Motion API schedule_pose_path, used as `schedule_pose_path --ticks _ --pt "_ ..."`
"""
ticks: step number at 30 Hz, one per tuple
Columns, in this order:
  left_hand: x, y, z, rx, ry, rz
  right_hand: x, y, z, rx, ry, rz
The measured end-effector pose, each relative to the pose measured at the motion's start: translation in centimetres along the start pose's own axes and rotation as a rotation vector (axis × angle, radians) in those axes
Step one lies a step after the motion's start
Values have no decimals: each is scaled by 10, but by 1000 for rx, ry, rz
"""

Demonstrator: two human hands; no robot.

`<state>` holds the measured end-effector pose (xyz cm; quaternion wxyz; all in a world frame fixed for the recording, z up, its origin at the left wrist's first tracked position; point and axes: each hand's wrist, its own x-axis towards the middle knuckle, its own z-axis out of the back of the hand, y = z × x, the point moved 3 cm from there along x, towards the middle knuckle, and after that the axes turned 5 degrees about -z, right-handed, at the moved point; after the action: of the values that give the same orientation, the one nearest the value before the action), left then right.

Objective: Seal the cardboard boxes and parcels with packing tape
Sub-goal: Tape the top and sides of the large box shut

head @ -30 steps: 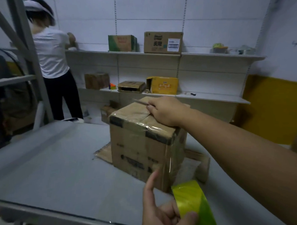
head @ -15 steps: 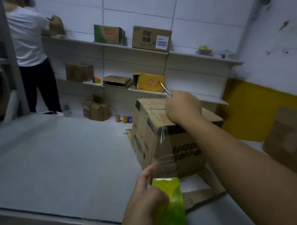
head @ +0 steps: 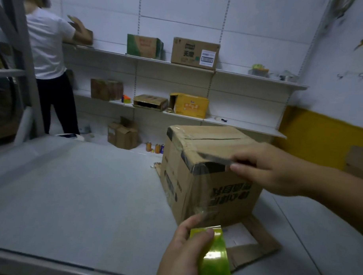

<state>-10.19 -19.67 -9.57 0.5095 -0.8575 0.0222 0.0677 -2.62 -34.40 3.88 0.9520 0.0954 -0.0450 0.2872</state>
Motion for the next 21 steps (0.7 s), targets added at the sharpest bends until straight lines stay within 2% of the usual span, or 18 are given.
schedule_pose_path --ticks 2,9,15,21 --pt "1 1 -1 -22 18 14 -7 -1 -9 -96 30 21" --pt "-1 5 4 -16 14 37 -14 -1 -27 -131 113 43" --pt "-8 1 -3 -67 16 71 -12 -1 -36 -166 -202 240" --pt "-6 -1 -5 3 35 95 -4 5 -64 -326 -333 262"
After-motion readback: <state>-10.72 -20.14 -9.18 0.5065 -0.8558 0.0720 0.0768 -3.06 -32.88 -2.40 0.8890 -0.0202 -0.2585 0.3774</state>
